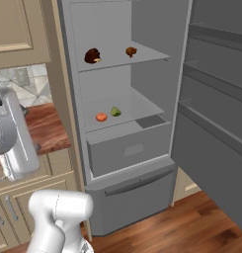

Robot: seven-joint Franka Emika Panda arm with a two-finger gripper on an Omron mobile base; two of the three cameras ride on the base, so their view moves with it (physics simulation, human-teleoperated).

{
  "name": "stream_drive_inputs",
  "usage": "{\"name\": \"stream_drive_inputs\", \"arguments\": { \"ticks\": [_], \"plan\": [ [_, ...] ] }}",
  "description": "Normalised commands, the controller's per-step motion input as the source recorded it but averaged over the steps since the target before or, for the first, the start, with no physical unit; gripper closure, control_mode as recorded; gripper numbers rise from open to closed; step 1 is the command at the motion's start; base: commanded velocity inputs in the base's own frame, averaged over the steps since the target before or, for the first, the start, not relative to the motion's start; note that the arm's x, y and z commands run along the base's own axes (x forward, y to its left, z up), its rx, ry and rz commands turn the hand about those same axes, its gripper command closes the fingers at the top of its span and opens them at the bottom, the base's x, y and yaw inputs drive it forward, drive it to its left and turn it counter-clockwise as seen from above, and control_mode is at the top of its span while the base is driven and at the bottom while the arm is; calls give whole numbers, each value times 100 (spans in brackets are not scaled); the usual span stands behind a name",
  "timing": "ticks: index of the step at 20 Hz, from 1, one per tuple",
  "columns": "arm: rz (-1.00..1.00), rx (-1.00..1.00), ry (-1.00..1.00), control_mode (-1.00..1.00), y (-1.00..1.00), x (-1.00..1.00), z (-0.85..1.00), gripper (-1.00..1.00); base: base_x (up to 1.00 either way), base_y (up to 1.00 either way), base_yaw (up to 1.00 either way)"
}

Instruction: Gather the squash and lemon wedge from the fridge and place them on a tray on the dining counter. Then gather the steak and chicken drumstick from the fridge and place them on the other tray.

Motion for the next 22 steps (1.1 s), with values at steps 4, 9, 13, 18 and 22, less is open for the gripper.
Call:
{"name": "stream_drive_inputs", "arguments": {
  "ticks": [4, 9, 13, 18, 22],
  "plan": [
    [-41, 59, -22, -100, 12, -8, -15, -100, 0, 0, 0],
    [-43, 50, -17, -100, 13, -6, 0, -100, 0, 0, 0],
    [-41, 50, -7, -100, 15, -14, 4, -100, 0, 0, 0],
    [-34, 66, -5, -100, 10, -22, -9, -100, 0, 0, 0],
    [-26, 74, -9, -100, 6, -10, -21, -100, 0, 0, 0]
  ]
}}
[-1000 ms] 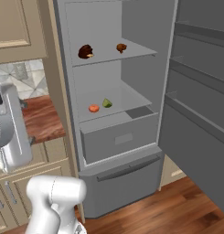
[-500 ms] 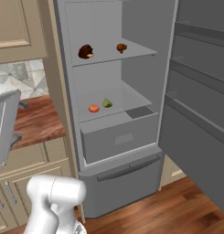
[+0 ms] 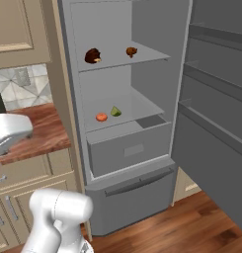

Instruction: Gather the squash and lemon wedge from the fridge and place them on a tray on the dining counter. Then gather the steak and chicken drumstick from the fridge and place them on the other tray.

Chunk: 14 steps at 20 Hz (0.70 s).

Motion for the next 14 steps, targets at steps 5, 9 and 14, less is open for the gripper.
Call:
{"name": "stream_drive_inputs", "arguments": {
  "ticks": [5, 9, 14],
  "plan": [
    [-19, 75, -13, -100, 6, -2, -27, -100, 0, 0, 0],
    [-21, 69, -7, -100, 16, 1, -19, -100, 0, 0, 0],
    [-13, 14, 1, -100, 35, 3, -14, -100, 0, 0, 0]
  ]
}}
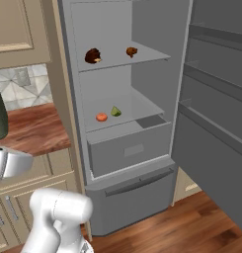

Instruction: Gather the squash and lemon wedge from the fridge and place them on a tray on the dining counter. Then gather the steak and chicken drumstick from the fridge and place them on the other tray.

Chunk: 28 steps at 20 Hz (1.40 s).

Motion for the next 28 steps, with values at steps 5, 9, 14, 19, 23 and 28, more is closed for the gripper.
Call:
{"name": "stream_drive_inputs", "arguments": {
  "ticks": [5, 9, 14, 19, 23, 28],
  "plan": [
    [2, 0, 1, -100, 1, 20, 0, -100, 0, 0, 0],
    [5, 0, 3, 100, -9, 23, 0, -100, 19, -17, 4],
    [0, 0, 0, 100, 0, 0, 0, -100, 23, -45, 14],
    [0, 0, 0, 100, 0, 0, 0, -100, 8, -47, 19],
    [0, 0, 0, 100, 0, 0, 0, -100, 2, -42, 22],
    [0, 0, 0, 100, 0, 0, 0, -100, 18, -46, 22]
  ]
}}
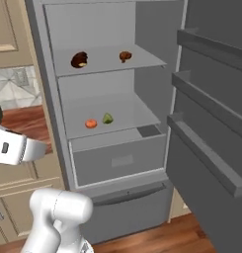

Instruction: Gather the squash and lemon wedge from the fridge and place them on a tray on the dining counter. Then gather the steak and chicken drumstick from the fridge and place them on the other tray.

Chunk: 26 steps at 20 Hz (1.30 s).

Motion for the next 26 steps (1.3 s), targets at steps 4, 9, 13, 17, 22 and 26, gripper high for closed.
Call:
{"name": "stream_drive_inputs", "arguments": {
  "ticks": [4, 9, 13, 17, 22, 26],
  "plan": [
    [0, 0, 0, 100, 0, 0, 0, -100, 26, -49, 21],
    [0, 0, 0, 100, 0, 0, 0, -100, 31, -41, 22],
    [0, 0, 0, 100, 0, 0, 0, -100, 36, -32, 23],
    [0, 0, 0, 100, 0, 0, 0, -100, 41, -25, 25],
    [0, 0, 0, 100, 0, 0, 0, -100, 35, -39, 18],
    [0, 0, 0, 100, 0, 0, 0, -100, 45, -33, 18]
  ]
}}
